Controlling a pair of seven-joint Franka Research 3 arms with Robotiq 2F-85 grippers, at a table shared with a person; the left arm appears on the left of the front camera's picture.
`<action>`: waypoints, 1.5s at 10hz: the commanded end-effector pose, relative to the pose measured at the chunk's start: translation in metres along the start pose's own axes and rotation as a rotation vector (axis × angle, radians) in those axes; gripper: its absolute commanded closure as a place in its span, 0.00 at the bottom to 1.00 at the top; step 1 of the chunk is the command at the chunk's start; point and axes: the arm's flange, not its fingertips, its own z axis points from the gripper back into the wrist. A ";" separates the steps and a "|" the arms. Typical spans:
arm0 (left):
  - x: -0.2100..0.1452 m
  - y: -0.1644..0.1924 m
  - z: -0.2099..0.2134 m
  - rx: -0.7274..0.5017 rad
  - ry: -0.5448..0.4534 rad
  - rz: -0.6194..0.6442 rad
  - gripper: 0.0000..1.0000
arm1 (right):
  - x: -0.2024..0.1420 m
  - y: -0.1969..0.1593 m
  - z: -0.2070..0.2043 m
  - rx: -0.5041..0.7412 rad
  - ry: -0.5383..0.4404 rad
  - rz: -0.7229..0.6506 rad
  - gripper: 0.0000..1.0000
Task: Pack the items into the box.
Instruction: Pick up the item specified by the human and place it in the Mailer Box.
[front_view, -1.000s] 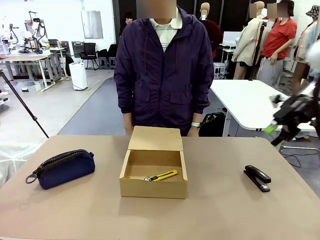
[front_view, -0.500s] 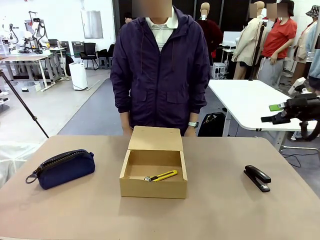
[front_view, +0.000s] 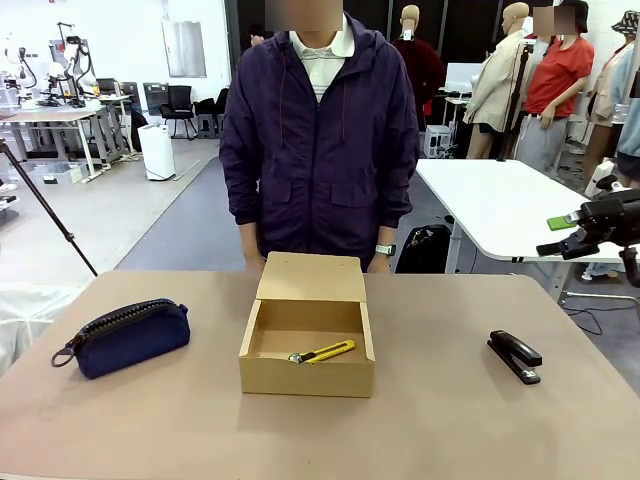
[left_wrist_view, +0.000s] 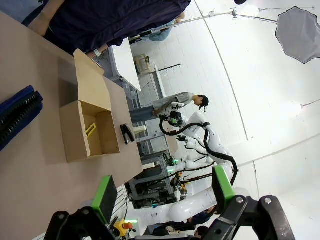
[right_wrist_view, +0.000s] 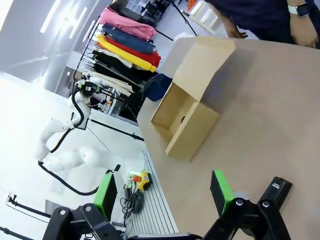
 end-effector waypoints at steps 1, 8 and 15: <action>0.001 -0.002 0.000 -0.023 -0.006 -0.014 0.00 | 0.005 0.006 -0.003 -0.015 0.011 -0.008 0.00; 0.001 -0.002 0.000 -0.023 -0.006 -0.014 0.00 | 0.005 0.006 -0.003 -0.015 0.011 -0.008 0.00; 0.034 -0.026 -0.116 0.498 0.472 -0.046 0.00 | 0.005 0.006 -0.003 -0.015 0.011 -0.008 0.00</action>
